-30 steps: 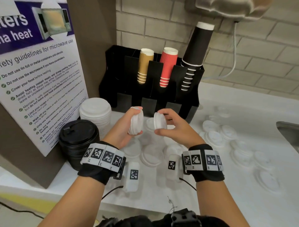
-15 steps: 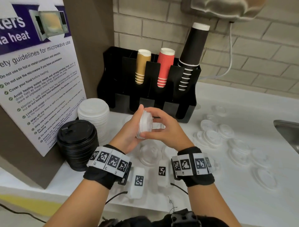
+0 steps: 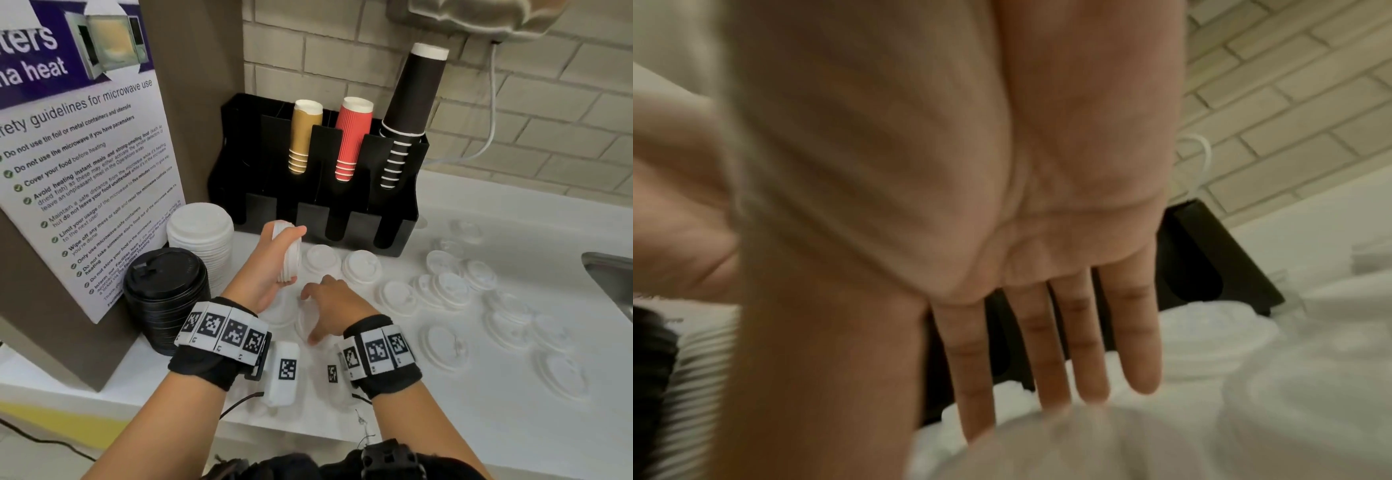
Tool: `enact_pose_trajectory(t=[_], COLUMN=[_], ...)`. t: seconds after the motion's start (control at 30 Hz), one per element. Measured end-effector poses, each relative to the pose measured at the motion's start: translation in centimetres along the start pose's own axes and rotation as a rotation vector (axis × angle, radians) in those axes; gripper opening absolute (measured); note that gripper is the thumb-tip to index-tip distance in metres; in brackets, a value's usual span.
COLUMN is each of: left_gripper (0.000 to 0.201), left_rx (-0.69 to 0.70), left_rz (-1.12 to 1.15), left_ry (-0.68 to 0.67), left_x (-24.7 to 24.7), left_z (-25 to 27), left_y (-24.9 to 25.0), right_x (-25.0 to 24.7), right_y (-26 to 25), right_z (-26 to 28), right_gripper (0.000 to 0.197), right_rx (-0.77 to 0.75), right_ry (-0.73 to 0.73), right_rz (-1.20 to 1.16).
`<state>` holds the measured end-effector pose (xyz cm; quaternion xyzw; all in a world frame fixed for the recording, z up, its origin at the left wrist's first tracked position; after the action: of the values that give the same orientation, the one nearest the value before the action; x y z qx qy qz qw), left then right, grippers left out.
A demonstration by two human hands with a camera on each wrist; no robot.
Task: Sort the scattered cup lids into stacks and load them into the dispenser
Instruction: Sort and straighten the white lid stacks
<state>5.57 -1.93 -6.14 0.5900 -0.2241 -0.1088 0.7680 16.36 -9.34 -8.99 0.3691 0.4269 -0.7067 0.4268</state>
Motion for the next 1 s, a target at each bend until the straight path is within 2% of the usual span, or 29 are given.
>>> enact_pose_trajectory(t=[0.1, 0.17, 0.23, 0.33, 0.4, 0.43, 0.53, 0.7, 0.9, 1.0], left_gripper=[0.041, 0.037, 0.031, 0.023, 0.025, 0.029, 0.041, 0.049, 0.045, 0.039], left_rx=[0.001, -0.011, -0.027, -0.042, -0.058, -0.064, -0.061, -0.009, 0.010, 0.053], left_rz=[-0.004, 0.005, 0.023, 0.027, 0.021, 0.015, -0.005, -0.018, 0.006, -0.013], left_ry=[0.004, 0.008, 0.020, 0.019, -0.011, -0.032, -0.080, -0.123, -0.105, -0.057], left_x=[-0.2, -0.4, -0.6, -0.7, -0.4, -0.2, 0.3, 1.1, 1.2, 0.7], left_z=[0.0, 0.1, 0.2, 0.3, 0.5, 0.6, 0.8, 0.9, 0.8, 0.6], left_y=[-0.1, 0.0, 0.1, 0.0, 0.0, 0.0, 0.1, 0.6, 0.3, 0.8], right_x=[0.4, -0.1, -1.2, -3.2, -4.1, -4.4, -4.8, -4.7, -4.4, -4.3], right_y=[0.3, 1.0, 1.9, 2.9, 2.6, 2.3, 1.1, 0.3, 0.1, 0.0], right_z=[-0.3, -0.2, 0.1, 0.9, 1.4, 1.6, 1.9, 1.7, 1.2, 0.7], right_gripper=[0.076, 0.073, 0.069, 0.056, 0.050, 0.050, 0.049, 0.049, 0.047, 0.032], right_rx=[0.004, -0.010, -0.040, -0.107, -0.185, -0.229, -0.351, -0.409, -0.415, -0.424], right_ry=[0.003, 0.040, 0.142, 0.363, 0.407, 0.413, 0.443, 0.500, 0.519, 0.465], right_rz=[-0.006, -0.107, -0.294, -0.739, -1.012, -1.070, -1.046, -1.004, -1.001, -1.091])
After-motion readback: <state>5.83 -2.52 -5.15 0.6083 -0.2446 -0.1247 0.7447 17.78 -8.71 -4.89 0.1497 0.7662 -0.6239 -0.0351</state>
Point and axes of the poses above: each hand's wrist, its own z-axis away from the middle knuckle, its own x-axis out of the palm, y = z × x, the point moved 2 cm from there along -z, towards the middle knuckle, and after that the axes turned 2 degrees about y, right-handed, at the moved point
